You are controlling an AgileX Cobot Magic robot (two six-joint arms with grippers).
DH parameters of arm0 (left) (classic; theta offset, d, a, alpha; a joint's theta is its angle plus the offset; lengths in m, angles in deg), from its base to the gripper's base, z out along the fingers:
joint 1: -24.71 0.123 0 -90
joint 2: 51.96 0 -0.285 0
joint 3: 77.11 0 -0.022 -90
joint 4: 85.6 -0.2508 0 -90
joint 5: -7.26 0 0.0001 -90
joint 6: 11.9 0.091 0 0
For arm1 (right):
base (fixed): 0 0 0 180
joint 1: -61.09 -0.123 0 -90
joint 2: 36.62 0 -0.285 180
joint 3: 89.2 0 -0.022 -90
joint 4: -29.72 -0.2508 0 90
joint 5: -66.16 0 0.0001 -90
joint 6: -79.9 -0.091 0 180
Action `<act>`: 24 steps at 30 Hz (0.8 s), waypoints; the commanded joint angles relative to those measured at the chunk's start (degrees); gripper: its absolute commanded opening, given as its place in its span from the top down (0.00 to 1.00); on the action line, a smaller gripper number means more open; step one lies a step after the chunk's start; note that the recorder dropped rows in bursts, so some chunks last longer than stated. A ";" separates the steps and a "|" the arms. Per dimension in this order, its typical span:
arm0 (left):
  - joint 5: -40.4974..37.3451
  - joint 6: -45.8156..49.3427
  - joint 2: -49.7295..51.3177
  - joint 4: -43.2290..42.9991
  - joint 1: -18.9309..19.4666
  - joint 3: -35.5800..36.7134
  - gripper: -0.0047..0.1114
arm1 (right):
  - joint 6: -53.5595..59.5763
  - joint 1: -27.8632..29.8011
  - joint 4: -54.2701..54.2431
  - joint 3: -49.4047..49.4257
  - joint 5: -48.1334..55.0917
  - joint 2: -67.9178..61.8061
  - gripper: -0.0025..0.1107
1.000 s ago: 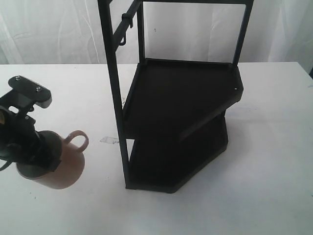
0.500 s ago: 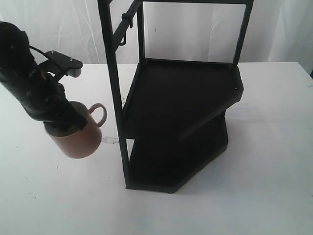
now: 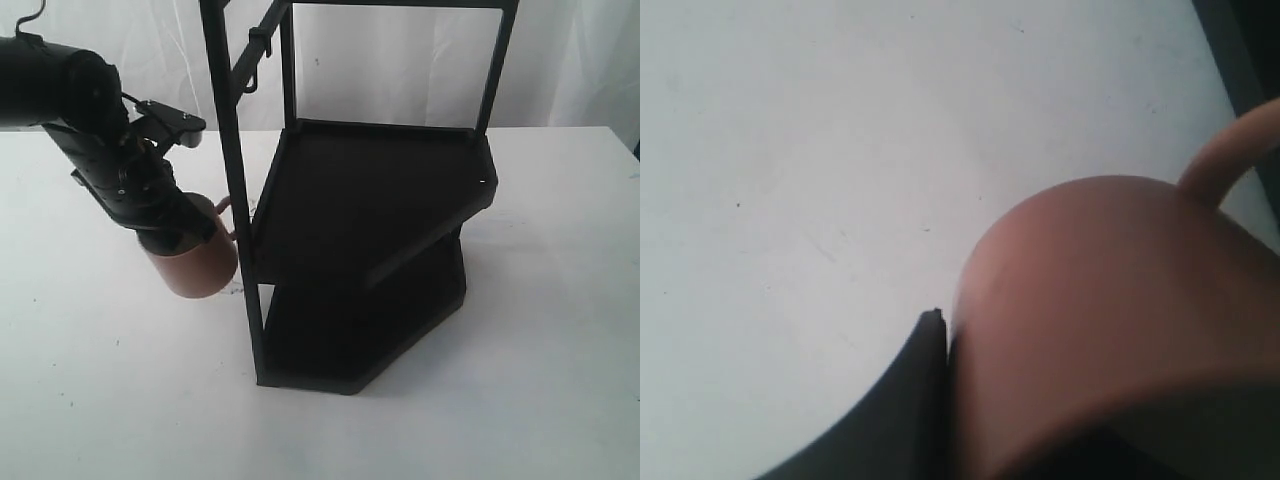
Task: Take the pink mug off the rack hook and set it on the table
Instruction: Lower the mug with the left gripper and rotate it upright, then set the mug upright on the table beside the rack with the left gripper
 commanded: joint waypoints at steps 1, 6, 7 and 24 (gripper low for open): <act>0.85 -0.56 1.42 1.67 -0.52 -1.15 0.96 | 0.46 0.25 -0.09 0.31 0.25 0.60 0.98; 1.98 -0.56 4.19 1.76 -2.45 -2.28 0.96 | 0.46 0.25 0.04 0.31 0.25 0.60 0.98; 1.98 -0.56 4.71 1.76 -2.91 -2.86 0.96 | 0.46 0.25 0.04 0.31 0.25 0.60 0.98; -0.29 -11.04 6.59 -3.43 -3.43 -4.86 0.96 | 0.46 0.25 0.06 0.31 0.06 2.03 0.98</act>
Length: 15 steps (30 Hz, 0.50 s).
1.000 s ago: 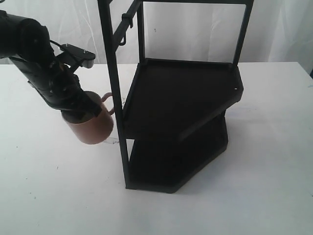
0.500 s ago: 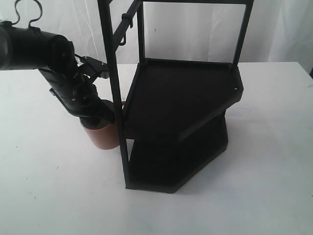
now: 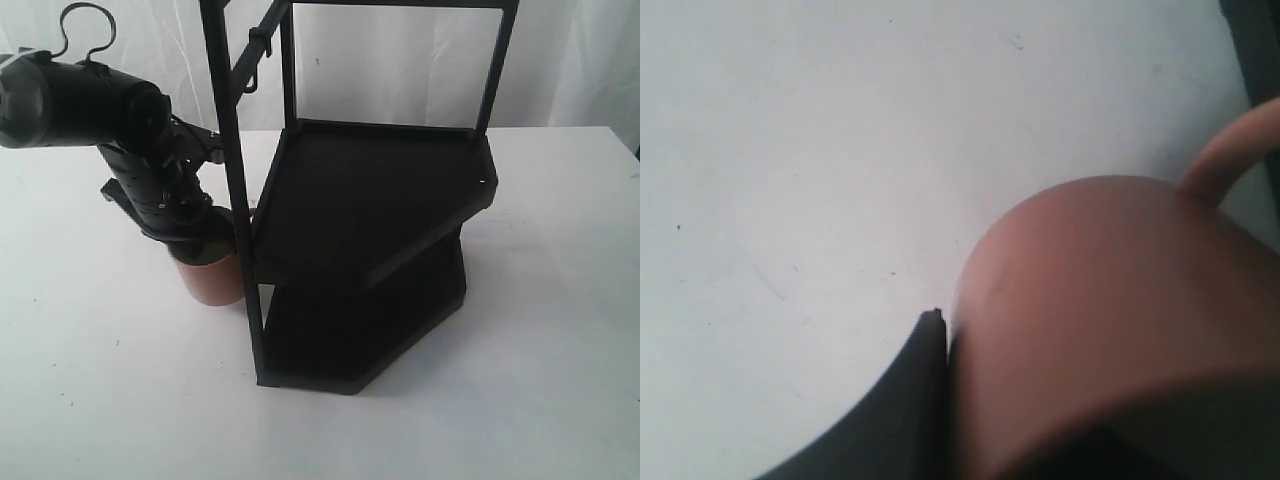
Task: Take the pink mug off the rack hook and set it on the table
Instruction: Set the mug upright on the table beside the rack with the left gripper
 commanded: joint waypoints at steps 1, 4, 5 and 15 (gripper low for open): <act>-0.17 -0.96 0.15 1.42 -0.17 -0.42 0.96 | 0.46 0.25 0.06 0.31 0.06 0.35 0.98; -0.48 -0.96 1.44 2.76 -0.17 -0.42 0.96 | 0.46 0.25 0.06 0.31 0.06 0.35 0.98; -0.48 -0.96 2.07 3.04 -0.17 -0.42 0.96 | 0.46 0.25 0.06 0.31 0.06 0.35 0.98; 0.99 -0.96 3.39 4.11 -0.17 -0.42 0.96 | 0.46 0.25 0.06 0.31 0.25 0.35 0.98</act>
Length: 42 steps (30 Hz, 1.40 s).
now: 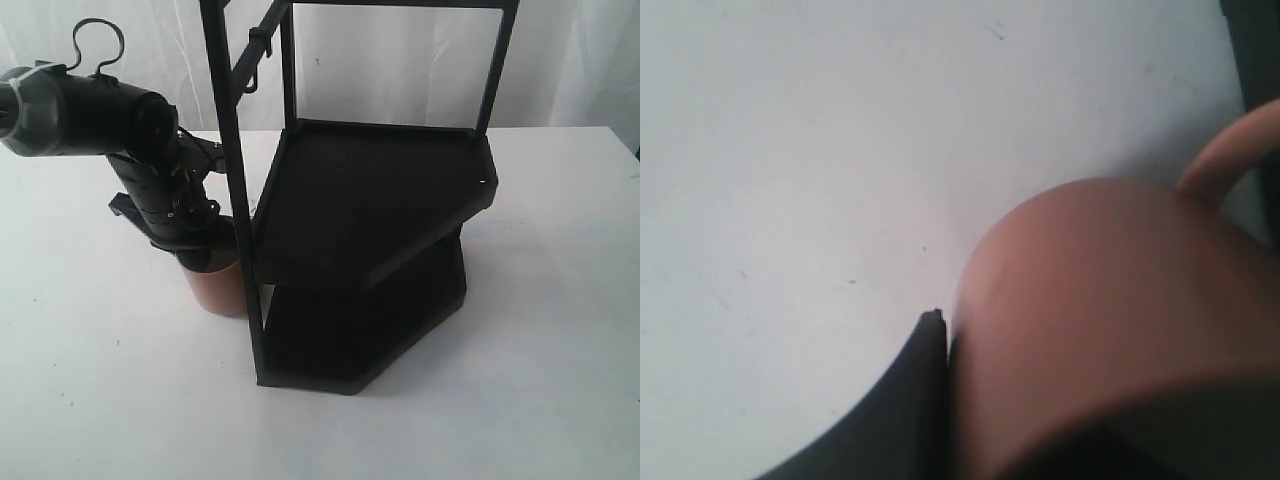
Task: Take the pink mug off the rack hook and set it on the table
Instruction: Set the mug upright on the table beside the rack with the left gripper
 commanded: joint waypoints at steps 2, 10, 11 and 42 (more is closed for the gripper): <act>0.48 -0.57 0.80 0.87 -0.17 0.17 0.96 | 0.46 0.25 0.06 0.31 0.25 0.35 0.98; 0.36 -0.33 0.80 0.64 -0.17 0.17 0.85 | -0.06 0.25 0.06 0.31 0.20 0.35 0.98; 0.36 -0.33 0.80 0.64 -0.17 0.14 0.79 | -0.93 0.25 0.06 0.31 0.20 0.35 0.98; -0.36 1.25 -4.53 0.51 -0.17 0.04 0.48 | -0.60 0.25 0.06 0.31 0.31 0.35 0.98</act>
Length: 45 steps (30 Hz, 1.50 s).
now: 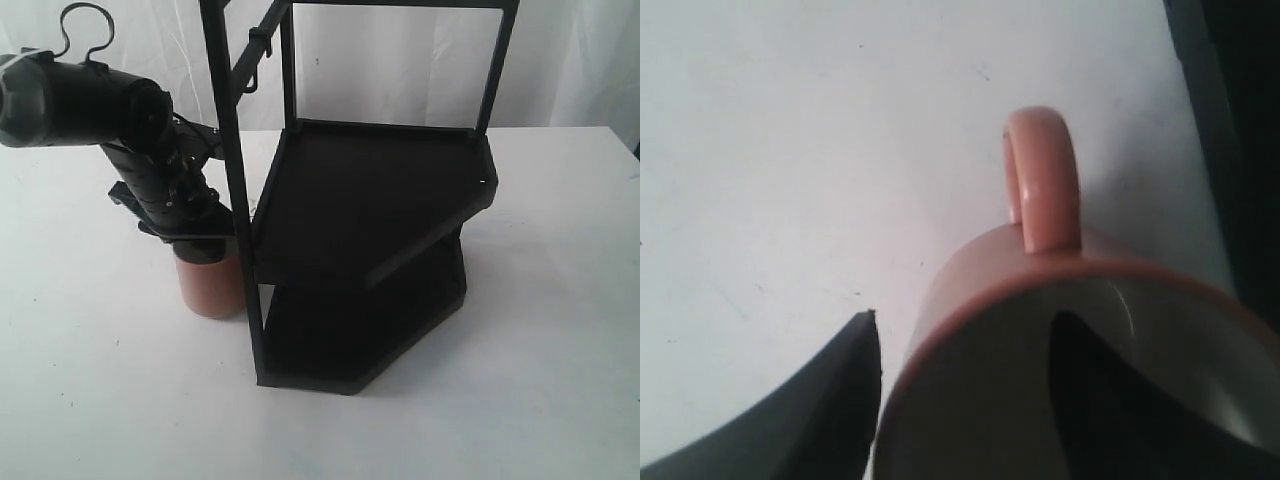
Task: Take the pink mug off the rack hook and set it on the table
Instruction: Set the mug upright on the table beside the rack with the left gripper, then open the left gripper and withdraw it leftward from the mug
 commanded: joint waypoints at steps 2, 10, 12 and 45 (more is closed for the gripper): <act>-1.15 0.68 -2.95 0.14 -0.17 0.04 0.48 | -0.08 0.25 0.06 0.31 0.31 0.35 0.98; -1.84 0.80 -6.31 -1.35 -0.17 0.04 0.48 | -0.08 0.25 0.06 0.31 0.31 0.35 0.98; -2.35 0.80 -6.79 -2.06 -0.17 0.04 0.48 | -0.08 0.25 0.06 0.31 0.31 0.35 0.98; 1.63 -4.79 -31.07 -11.03 2.67 20.57 0.96 | -0.08 0.25 0.06 0.31 0.31 0.35 0.98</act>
